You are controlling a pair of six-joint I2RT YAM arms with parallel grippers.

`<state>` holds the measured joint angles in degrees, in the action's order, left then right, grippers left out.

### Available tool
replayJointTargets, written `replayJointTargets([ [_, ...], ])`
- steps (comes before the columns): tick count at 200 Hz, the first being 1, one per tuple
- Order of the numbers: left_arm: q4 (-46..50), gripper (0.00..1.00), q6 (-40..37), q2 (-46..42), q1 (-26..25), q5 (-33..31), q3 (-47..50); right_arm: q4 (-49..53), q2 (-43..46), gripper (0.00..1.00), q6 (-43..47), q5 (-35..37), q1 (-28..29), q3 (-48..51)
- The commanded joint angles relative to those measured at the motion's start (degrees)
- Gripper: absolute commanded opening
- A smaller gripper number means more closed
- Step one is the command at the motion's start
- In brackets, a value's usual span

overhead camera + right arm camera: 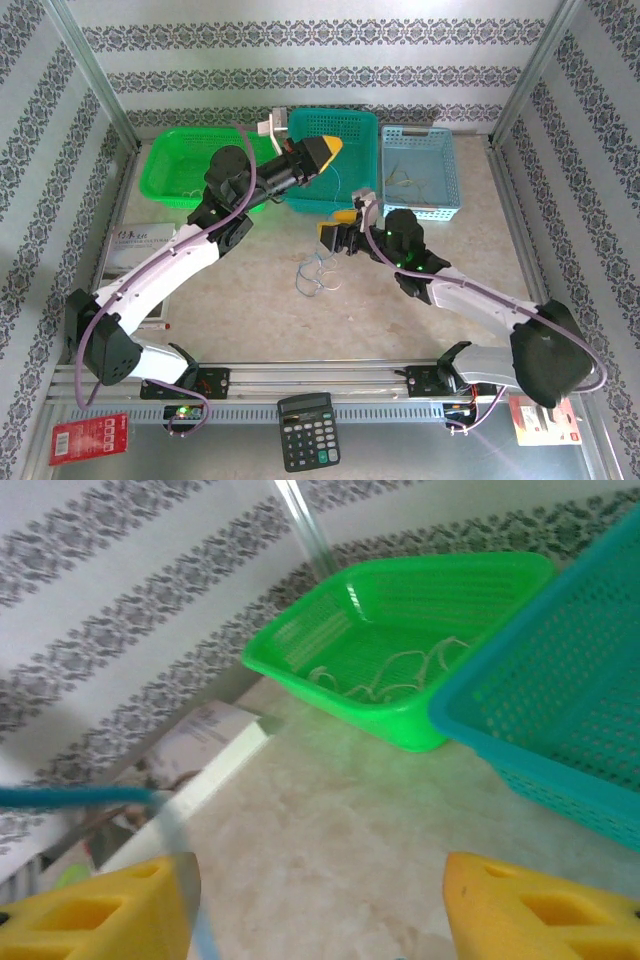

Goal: Untangle the cables

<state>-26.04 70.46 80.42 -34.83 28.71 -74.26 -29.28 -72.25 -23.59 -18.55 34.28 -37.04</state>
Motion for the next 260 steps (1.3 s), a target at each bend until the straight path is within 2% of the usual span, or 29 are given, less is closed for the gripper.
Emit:
replayJointTargets([
  [1,0.8,0.0,-2.1,0.6,-1.1,0.7,-3.6,-5.0,-3.2,0.58,0.4,3.9,0.5,0.1],
  [45,1.3,0.0,-1.6,3.6,-1.2,1.4,-10.5,-12.0,-10.9,0.32,-1.6,5.3,1.1,1.7],
  [60,1.9,0.0,-1.7,4.8,-1.2,1.8,-13.4,-14.9,-13.4,0.26,-2.5,7.1,1.1,2.8],
  [116,7.6,0.0,-5.3,8.7,-0.9,2.9,-26.1,-24.9,-23.5,0.19,-7.0,11.2,1.1,6.6],
  [155,11.6,0.0,-7.0,12.6,0.2,4.0,-36.6,-30.2,-26.7,0.21,-9.5,12.8,0.9,10.1],
  [185,16.6,0.0,-10.6,15.7,0.8,4.3,-44.0,-30.9,-24.9,0.29,-10.0,12.0,0.9,12.3],
  [231,19.4,0.0,-13.8,19.3,3.7,4.3,-46.2,-25.2,-14.2,0.45,-9.7,10.7,-0.6,15.3],
  [260,19.5,0.0,-15.5,22.7,6.3,5.2,-46.4,-15.2,-5.2,0.49,-9.9,10.8,-2.7,16.0],
])
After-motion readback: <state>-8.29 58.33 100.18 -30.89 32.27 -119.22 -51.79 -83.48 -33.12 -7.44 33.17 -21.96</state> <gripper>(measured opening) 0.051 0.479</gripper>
